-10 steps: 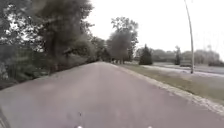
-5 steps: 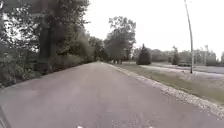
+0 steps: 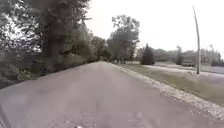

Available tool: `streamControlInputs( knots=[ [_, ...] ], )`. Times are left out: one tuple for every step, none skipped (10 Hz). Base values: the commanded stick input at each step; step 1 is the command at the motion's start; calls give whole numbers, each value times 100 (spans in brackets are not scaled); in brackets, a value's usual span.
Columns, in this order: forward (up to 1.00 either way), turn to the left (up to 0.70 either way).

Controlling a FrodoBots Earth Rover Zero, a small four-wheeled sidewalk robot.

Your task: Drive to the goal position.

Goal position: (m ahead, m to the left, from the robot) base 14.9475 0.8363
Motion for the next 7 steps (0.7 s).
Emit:
streamControlInputs(
  knots=[
    [100, -2],
    [100, -3],
    [100, -4],
    [100, -4],
    [100, -4],
    [100, -8],
    [100, -8]
  ],
)
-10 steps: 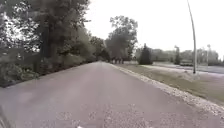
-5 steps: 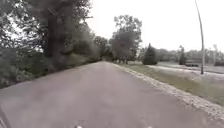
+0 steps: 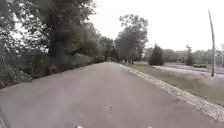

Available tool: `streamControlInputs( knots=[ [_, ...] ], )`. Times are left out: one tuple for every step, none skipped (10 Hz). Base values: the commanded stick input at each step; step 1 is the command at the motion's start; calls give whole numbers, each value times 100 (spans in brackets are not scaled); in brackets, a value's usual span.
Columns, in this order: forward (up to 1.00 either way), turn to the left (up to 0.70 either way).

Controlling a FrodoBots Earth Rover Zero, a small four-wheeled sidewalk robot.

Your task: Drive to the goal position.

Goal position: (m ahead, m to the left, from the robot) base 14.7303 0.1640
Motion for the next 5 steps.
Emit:
streamControlInputs(
  knots=[
    [100, -8],
    [100, -8],
    [100, -8],
    [100, -8],
    [100, -8]
  ],
)
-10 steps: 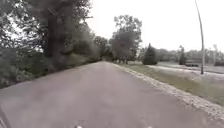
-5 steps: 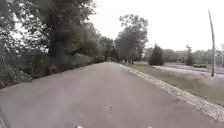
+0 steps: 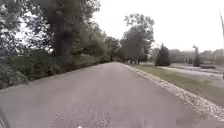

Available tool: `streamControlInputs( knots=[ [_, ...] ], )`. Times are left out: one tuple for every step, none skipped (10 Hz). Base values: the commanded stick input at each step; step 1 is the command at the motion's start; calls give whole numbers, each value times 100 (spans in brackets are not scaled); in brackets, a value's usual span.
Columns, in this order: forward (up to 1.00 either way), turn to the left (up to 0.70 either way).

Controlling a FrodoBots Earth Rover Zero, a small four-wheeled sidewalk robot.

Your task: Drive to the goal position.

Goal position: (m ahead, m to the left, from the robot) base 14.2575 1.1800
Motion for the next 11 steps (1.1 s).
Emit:
streamControlInputs(
  knots=[
    [100, -8],
    [100, -8],
    [100, -8],
    [100, -4],
    [100, -4],
    [100, -4],
    [100, -4],
    [100, -4],
    [100, -4],
    [100, -2],
    [100, 1]
  ],
)
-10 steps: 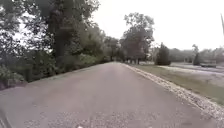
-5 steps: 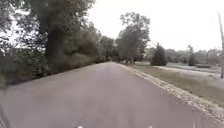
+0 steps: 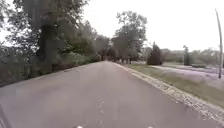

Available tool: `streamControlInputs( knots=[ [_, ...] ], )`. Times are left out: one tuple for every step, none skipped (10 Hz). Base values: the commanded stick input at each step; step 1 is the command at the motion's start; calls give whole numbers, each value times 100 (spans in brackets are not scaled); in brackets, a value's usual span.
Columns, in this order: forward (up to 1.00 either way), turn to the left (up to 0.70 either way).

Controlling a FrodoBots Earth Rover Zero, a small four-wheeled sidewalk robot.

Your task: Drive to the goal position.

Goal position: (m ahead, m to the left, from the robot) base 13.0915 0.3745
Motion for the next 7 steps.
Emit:
streamControlInputs(
  knots=[
    [100, 1],
    [100, 1],
    [100, 1],
    [100, 1],
    [100, 1],
    [100, 1],
    [100, 1]
  ],
)
